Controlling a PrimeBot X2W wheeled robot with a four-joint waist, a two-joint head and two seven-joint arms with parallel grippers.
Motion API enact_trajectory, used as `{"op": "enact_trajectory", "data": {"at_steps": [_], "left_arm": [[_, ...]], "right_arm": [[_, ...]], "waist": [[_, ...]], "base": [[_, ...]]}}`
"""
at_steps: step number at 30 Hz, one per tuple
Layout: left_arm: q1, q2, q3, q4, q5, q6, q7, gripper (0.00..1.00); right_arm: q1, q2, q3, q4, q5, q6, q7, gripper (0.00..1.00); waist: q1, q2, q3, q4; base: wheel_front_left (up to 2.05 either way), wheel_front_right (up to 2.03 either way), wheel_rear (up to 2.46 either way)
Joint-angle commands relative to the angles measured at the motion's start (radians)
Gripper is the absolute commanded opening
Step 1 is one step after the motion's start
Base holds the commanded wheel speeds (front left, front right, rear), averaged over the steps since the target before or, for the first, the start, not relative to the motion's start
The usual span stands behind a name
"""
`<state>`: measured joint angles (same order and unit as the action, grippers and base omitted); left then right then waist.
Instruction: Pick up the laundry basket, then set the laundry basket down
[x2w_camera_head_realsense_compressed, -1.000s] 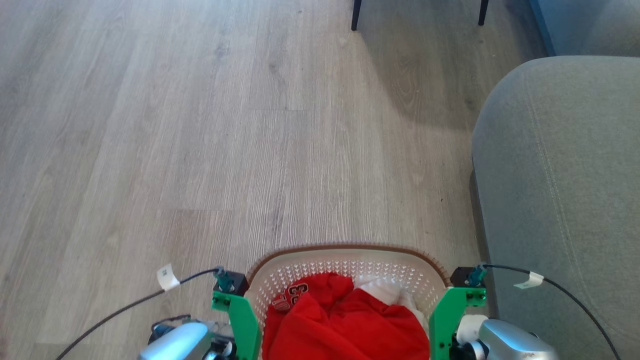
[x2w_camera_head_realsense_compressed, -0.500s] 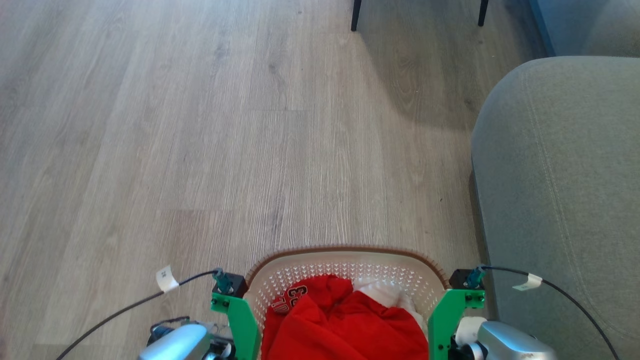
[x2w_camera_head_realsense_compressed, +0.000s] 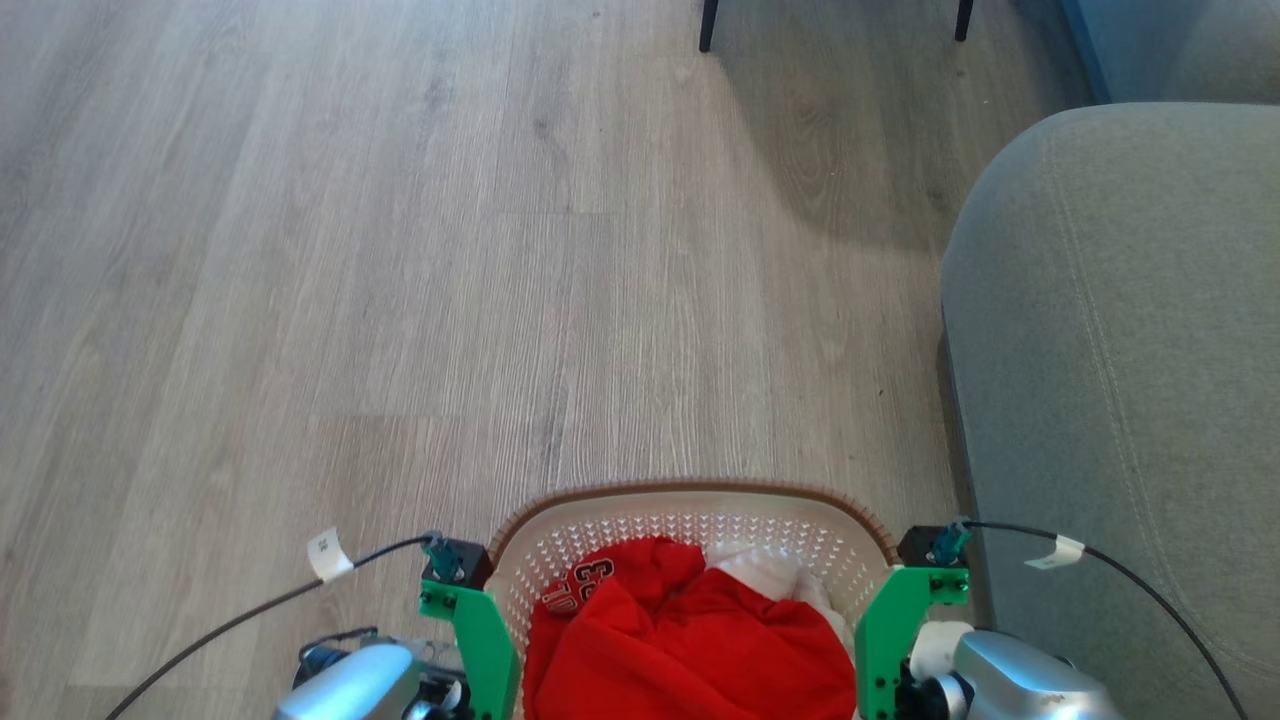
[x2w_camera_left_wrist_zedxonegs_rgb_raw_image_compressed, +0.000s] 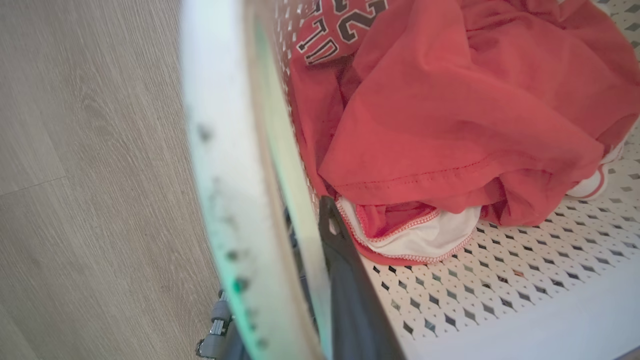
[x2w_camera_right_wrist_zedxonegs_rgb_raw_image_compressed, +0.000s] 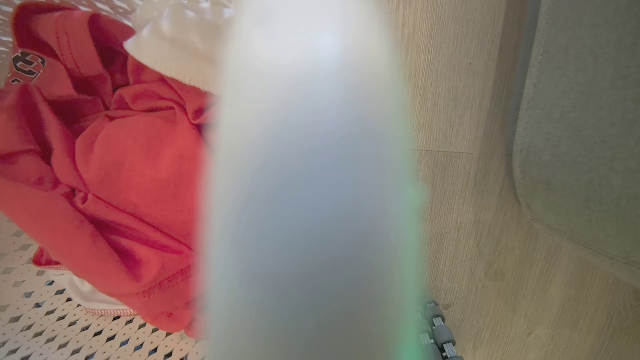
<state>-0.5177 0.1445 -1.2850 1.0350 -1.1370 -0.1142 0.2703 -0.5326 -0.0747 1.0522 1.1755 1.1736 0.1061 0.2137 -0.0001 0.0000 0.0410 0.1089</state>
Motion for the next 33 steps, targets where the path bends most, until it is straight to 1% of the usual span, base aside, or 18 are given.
{"op": "enact_trajectory", "data": {"at_steps": [1, 33], "left_arm": [[-0.059, -0.005, 0.005, -0.019, 0.007, -0.016, -0.01, 0.0], [-0.064, -0.014, 0.005, -0.012, 0.0, -0.016, -0.017, 0.0]], "right_arm": [[-0.048, 0.024, 0.019, -0.036, 0.005, 0.025, -0.014, 0.0], [-0.067, 0.024, 0.09, -0.016, 0.077, 0.025, -0.039, 0.0]], "waist": [[0.0001, 0.0, 0.0, -0.001], [0.0001, 0.0, 0.004, -0.017]], "base": [[0.0, 0.0, 0.0], [0.0, 0.0, 0.0]]}}
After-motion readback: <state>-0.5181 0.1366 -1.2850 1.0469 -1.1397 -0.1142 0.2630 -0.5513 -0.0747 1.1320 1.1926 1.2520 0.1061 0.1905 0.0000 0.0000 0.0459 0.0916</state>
